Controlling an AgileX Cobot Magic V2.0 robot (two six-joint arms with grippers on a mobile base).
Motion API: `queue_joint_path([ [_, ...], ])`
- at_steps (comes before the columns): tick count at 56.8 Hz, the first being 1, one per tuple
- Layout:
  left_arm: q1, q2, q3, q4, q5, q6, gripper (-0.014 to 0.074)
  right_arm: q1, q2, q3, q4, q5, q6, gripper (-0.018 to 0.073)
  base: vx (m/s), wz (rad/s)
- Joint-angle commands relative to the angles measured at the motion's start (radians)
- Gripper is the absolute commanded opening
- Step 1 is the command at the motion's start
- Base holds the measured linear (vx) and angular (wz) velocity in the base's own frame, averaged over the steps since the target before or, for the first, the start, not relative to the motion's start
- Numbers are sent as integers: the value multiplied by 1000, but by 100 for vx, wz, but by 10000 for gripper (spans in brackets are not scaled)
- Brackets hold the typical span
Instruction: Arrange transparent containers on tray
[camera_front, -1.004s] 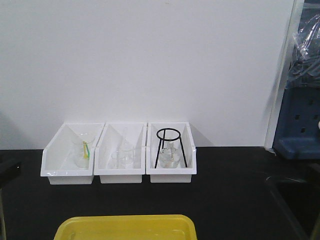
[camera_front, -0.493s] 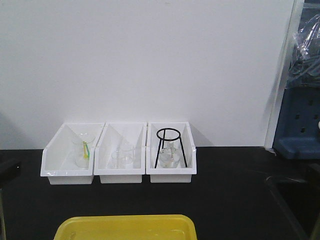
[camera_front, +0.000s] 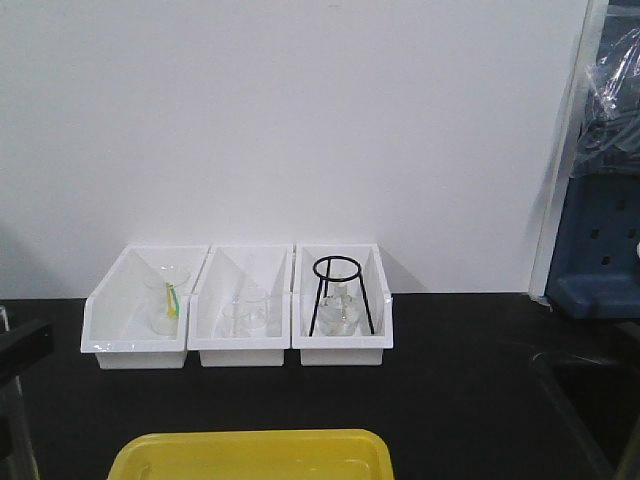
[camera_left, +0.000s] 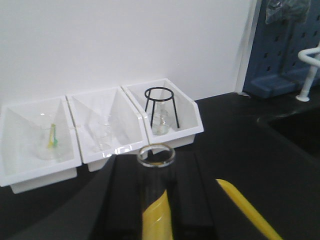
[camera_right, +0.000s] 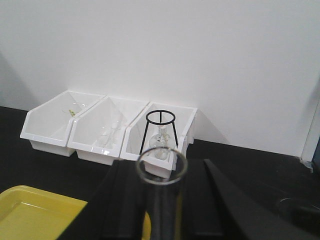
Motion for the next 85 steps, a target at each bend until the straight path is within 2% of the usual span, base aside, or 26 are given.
queue_joint_path([
  [1, -2, 68, -34, -73, -63, -25, 0, 2, -1, -27, -14, -90, -2, -9, 0, 0],
  [11, -2, 246, -81, -181, -61, -14, 0, 2, -1, -27, -14, -89, -2, -9, 0, 0],
  [17, -2, 380, -179, -198, 36, -15, 0, 2, -1, -27, -14, -89, -2, -9, 0, 0],
  [24, -2, 528, -309, -179, 237, -7, 0, 2, -1, -27, -14, -88, -2, -9, 0, 0],
  [36, -2, 746, -446, -175, 374, -9, 0, 2, -1, -27, -12, -82, -1, -9, 0, 0],
  [48, -2, 901, -477, -177, 391, -75, 0, 2, -1, -27, -8, -52, -1, -9, 0, 0],
  [57, -2, 999, -517, -175, 483, -108, 0, 2, -1, -27, -7, -27, -1, -9, 0, 0],
  [65, -2, 1046, -563, -130, 554, -125, 0, 2, -1, -27, 4, -5, -1, -9, 0, 0],
  [74, -2, 1058, -572, -73, 578, -170, 0, 2, -1, -27, 10, 10, -1, -9, 0, 0],
  [85, -2, 1086, -572, -62, 598, -175, 0, 2, -1, -27, 10, 34, -1, -9, 0, 0],
])
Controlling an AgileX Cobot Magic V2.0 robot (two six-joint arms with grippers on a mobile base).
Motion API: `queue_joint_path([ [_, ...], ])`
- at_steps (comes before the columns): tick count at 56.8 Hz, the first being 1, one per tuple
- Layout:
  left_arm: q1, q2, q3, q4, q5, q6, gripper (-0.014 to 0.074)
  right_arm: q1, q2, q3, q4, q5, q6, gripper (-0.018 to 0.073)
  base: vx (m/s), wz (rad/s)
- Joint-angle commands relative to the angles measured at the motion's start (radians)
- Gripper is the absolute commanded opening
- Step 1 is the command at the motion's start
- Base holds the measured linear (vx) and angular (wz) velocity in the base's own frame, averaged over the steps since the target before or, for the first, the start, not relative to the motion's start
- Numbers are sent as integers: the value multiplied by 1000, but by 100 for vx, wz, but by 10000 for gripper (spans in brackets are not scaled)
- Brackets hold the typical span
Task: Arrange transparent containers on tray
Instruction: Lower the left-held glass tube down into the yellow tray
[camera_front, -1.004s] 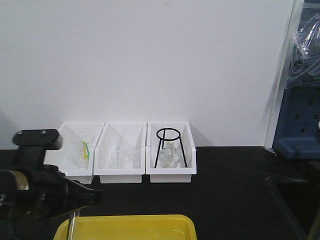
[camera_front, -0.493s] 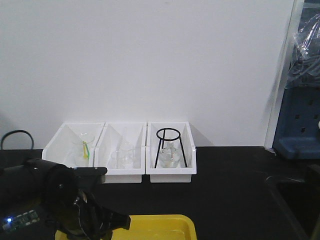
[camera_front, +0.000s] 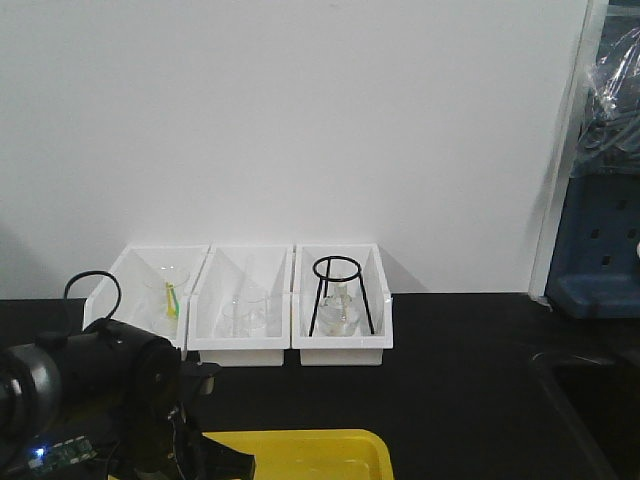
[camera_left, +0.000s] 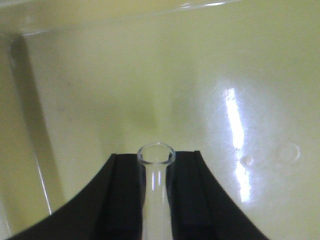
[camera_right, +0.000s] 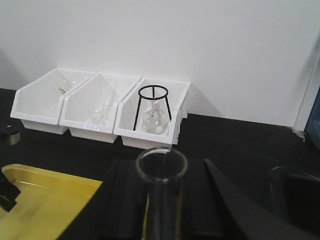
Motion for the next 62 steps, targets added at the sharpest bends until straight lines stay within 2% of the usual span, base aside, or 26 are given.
queue_joint_path([
  [1, -2, -25, -30, 11, -1, -14, 0, 2, -1, -27, -13, -66, -2, -9, 0, 0],
  [42, -2, 13, -30, 62, -52, -26, 9, 2, -1, -27, -13, -70, -2, -9, 0, 0],
  [53, -2, 25, -30, 71, -62, -41, 56, 2, -1, -27, -13, -70, -2, -9, 0, 0],
  [62, -2, 27, -30, 71, -69, -41, 142, 2, -1, -27, -13, -70, -2, -9, 0, 0],
])
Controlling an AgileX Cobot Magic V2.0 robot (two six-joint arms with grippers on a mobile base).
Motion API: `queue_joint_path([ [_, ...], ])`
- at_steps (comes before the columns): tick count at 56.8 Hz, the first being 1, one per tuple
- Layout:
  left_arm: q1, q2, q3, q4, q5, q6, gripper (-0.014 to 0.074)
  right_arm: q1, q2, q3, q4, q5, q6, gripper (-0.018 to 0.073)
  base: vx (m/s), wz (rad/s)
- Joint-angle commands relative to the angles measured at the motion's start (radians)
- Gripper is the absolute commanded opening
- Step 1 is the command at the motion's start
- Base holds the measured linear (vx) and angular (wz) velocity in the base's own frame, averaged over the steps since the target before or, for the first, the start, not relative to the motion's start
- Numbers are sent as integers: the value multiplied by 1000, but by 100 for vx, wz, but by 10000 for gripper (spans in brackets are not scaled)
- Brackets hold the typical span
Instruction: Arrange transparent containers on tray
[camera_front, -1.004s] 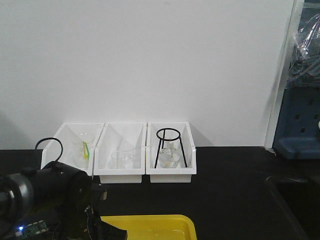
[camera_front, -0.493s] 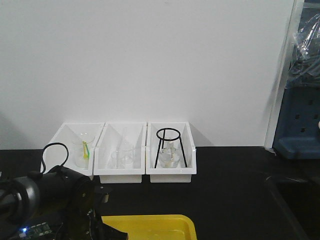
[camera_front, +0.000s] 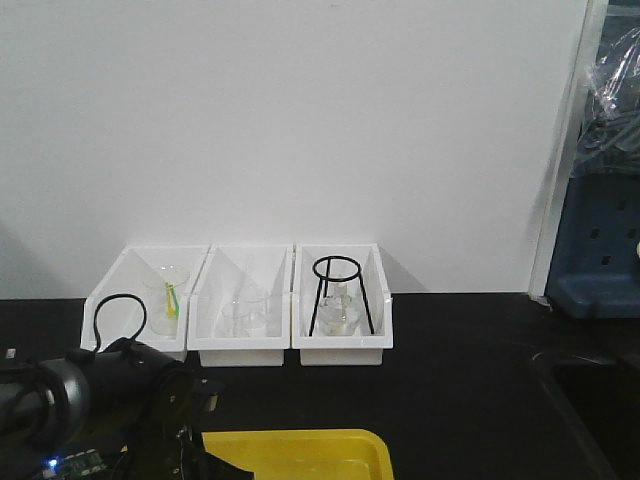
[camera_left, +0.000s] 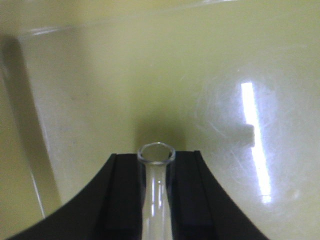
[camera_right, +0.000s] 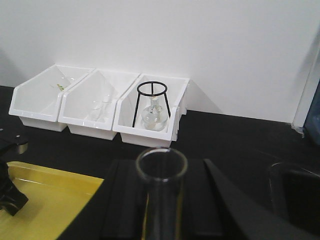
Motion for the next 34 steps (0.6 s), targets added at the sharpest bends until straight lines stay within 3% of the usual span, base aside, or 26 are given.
queue_joint_path([
  [1, -2, -50, -30, 6, -21, -12, 153, 2, -1, -27, -16, -76, -2, -9, 0, 0],
  [17, -2, -50, -30, 17, -18, -10, 362, 2, -1, -27, -16, -76, -2, -9, 0, 0],
  [34, -2, -77, -30, 122, 4, -10, 402, 2, -1, -27, -15, -76, -2, -9, 0, 0],
])
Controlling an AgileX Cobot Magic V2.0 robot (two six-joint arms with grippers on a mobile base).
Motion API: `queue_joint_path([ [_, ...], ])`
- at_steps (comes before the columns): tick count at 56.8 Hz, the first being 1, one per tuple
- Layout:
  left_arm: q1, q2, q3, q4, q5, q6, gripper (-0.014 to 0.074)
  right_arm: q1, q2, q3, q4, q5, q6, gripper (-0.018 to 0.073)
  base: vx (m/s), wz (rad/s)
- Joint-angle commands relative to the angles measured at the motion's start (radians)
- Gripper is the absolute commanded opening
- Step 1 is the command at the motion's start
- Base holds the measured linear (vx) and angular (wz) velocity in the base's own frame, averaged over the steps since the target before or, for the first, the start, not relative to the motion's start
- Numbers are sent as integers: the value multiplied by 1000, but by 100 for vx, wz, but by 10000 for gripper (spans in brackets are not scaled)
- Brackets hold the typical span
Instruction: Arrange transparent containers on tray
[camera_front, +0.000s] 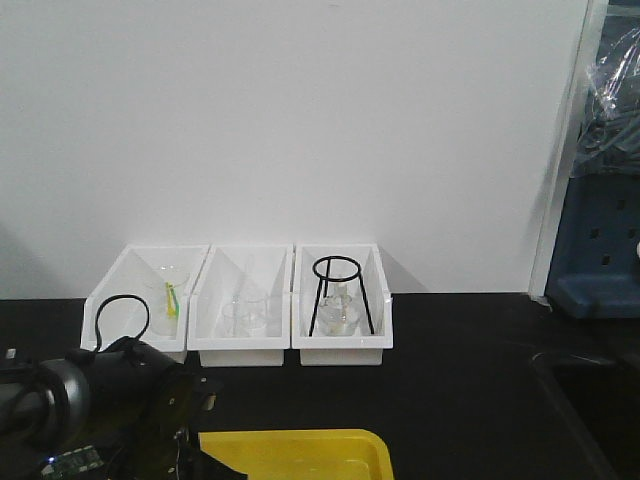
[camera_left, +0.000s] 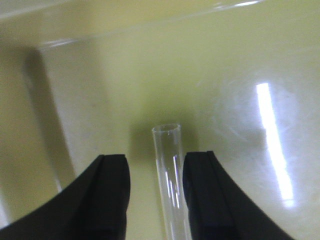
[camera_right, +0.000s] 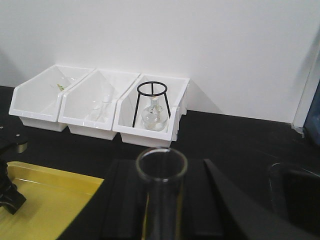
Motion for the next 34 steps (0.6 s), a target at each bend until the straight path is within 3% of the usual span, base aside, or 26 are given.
queue_joint_path([
  [1, -2, -82, -30, 59, -2, -10, 402, 2, -1, -27, -15, -76, -2, -9, 0, 0],
  [11, -2, -213, -30, 121, -37, -10, 402, 2, 6, -27, -6, -77, 29, -9, 0, 0],
  [23, -2, -468, -30, 96, -162, -7, 402, 2, 82, -27, 0, -77, 102, -9, 0, 0],
  [34, -2, -709, -30, 89, -189, 35, 393, 2, 253, -71, 117, -36, 121, -9, 0, 0],
])
